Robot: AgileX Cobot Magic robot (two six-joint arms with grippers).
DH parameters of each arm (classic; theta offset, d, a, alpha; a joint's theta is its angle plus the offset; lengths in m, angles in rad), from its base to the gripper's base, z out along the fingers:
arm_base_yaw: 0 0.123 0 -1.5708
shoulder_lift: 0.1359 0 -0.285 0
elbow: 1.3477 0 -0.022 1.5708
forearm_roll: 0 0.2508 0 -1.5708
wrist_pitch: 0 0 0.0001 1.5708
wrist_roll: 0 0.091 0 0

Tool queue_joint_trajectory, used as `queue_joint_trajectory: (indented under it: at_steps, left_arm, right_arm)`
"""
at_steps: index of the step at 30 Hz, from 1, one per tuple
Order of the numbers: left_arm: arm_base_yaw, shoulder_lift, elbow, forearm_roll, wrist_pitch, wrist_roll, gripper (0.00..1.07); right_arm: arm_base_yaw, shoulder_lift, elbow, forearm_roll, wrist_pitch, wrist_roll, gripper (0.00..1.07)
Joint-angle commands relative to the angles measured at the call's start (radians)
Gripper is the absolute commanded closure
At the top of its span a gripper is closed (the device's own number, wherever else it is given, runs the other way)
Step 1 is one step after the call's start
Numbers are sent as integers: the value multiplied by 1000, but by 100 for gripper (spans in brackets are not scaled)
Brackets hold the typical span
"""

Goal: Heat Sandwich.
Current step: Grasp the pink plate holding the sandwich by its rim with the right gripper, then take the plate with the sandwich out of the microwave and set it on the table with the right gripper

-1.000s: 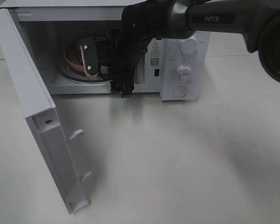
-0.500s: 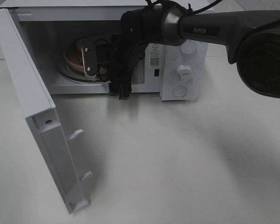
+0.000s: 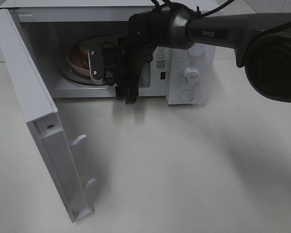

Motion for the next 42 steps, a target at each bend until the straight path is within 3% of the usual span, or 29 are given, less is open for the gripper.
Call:
queue_joint_trajectory:
  at_steps: [1,3,4,5,6,9,10,34,42]
  left_arm:
    - [-7,-8,-1,-5,-6,-3,6]
    - [-7,-8,-1,-5,-6,-3,6]
    - [-7,-8,-1,-5,-6,-3,6]
    - [-7,-8,-1,-5,-6,-3,6]
    - [-7,-8,-1,-5,-6,-3,6]
    - [-7,-8,-1,-5,-6,-3,6]
    - [-7,-8,-1,-5,-6,-3,6]
    - [-7,-8,-1,-6,-6,-3,6]
    - [-7,-8,-1,-6,-6,-3,6]
  right_arm:
    - [-3,1,-2,8,48,12,43]
    - [-3,0,-2,8,53,12,50]
    - [-3,-2,-2,8,56,12,57]
    - [-3,-3,-2,7,63,12,74]
    - [-3,-3,-2,7,63,12,74]
    - [-3,-9,-2,7,81,12,104]
    - [-3,-11,-2,7,93,12,107]
    - [0,-96,30,0,91,-2,107]
    - [0,-189,179,8,23,-84,107]
